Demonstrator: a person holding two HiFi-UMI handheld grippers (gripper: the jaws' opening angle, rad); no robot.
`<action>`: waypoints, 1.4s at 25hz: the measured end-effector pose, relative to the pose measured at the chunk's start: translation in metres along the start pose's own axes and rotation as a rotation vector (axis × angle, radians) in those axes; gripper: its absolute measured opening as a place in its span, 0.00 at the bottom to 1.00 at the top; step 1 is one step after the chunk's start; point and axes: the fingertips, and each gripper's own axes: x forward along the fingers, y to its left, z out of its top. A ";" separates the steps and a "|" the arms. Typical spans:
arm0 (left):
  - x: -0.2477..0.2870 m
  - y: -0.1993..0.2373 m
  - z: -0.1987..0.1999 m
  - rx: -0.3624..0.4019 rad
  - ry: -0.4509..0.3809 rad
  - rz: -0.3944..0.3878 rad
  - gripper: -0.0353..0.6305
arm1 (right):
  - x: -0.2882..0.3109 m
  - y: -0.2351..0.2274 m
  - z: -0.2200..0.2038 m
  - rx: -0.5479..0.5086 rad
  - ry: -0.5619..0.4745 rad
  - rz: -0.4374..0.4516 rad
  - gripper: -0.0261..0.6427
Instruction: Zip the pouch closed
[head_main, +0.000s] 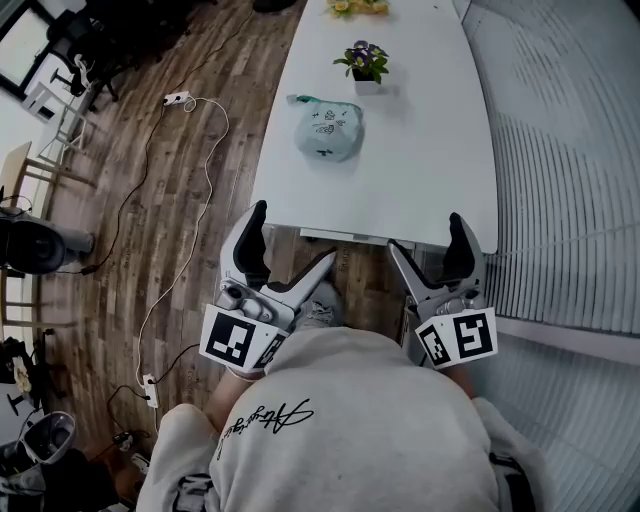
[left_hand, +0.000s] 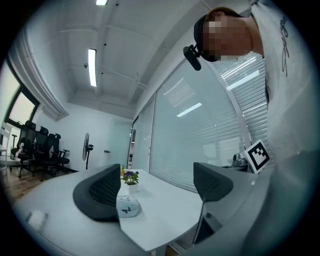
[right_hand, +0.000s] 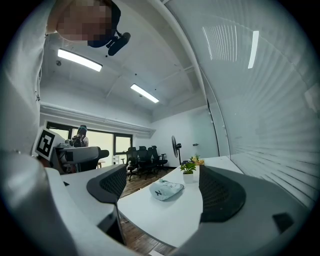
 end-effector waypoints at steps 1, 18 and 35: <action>0.004 0.006 -0.002 -0.007 0.000 -0.001 0.71 | 0.006 -0.001 -0.001 -0.001 0.004 -0.001 0.69; 0.091 0.139 -0.002 -0.006 -0.004 -0.035 0.71 | 0.152 -0.022 0.008 -0.010 0.017 -0.037 0.69; 0.136 0.193 -0.009 -0.019 0.006 -0.069 0.71 | 0.217 -0.034 0.012 -0.024 0.015 -0.059 0.69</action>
